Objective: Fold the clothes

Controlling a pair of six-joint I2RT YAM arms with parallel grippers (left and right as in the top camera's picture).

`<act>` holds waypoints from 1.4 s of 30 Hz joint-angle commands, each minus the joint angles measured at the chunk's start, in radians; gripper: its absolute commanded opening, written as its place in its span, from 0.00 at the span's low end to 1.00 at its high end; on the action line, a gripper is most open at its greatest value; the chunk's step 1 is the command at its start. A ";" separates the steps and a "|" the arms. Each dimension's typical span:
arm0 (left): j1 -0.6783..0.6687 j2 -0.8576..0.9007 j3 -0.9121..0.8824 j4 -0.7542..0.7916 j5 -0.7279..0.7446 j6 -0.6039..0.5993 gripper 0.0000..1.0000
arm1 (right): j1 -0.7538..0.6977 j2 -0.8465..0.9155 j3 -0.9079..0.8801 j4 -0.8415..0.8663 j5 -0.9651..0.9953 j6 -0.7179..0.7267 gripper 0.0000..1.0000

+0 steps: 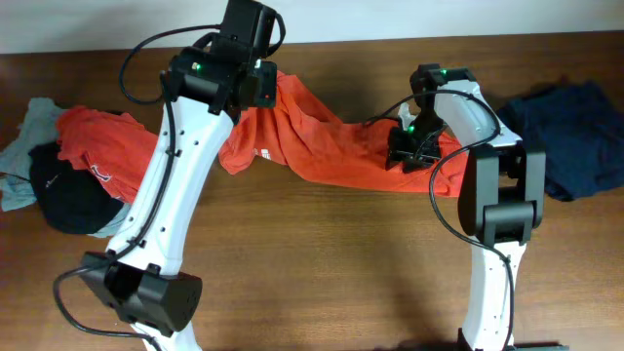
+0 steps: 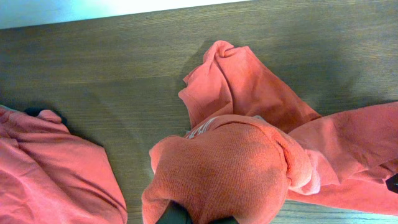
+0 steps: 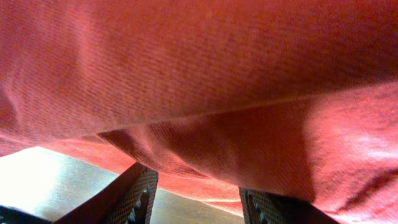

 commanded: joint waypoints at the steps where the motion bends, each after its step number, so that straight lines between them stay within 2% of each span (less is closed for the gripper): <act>1: 0.002 -0.003 0.003 0.003 -0.019 0.016 0.01 | 0.008 -0.031 -0.005 0.007 0.064 0.012 0.46; 12: 0.002 -0.002 0.003 0.006 -0.018 0.016 0.01 | -0.015 -0.031 -0.005 0.022 0.085 0.012 0.46; 19: 0.002 -0.002 0.003 0.006 -0.019 0.016 0.01 | -0.013 -0.031 -0.005 0.034 0.055 0.012 0.28; 22: 0.002 -0.002 0.003 0.006 -0.019 0.016 0.01 | -0.013 -0.031 -0.005 0.032 0.048 0.011 0.25; 28: 0.002 -0.002 0.003 0.009 -0.030 0.016 0.01 | -0.014 -0.031 -0.005 0.032 0.039 0.011 0.04; 31: 0.002 -0.002 0.003 0.013 -0.030 0.016 0.01 | -0.015 -0.032 0.007 0.015 0.034 0.011 0.04; 36: 0.002 -0.002 0.004 0.032 -0.032 0.016 0.01 | -0.018 -0.043 0.125 -0.106 0.037 0.000 0.04; 42: 0.003 -0.009 0.053 0.012 -0.078 0.017 0.01 | -0.017 -0.106 0.400 -0.307 0.039 -0.027 0.04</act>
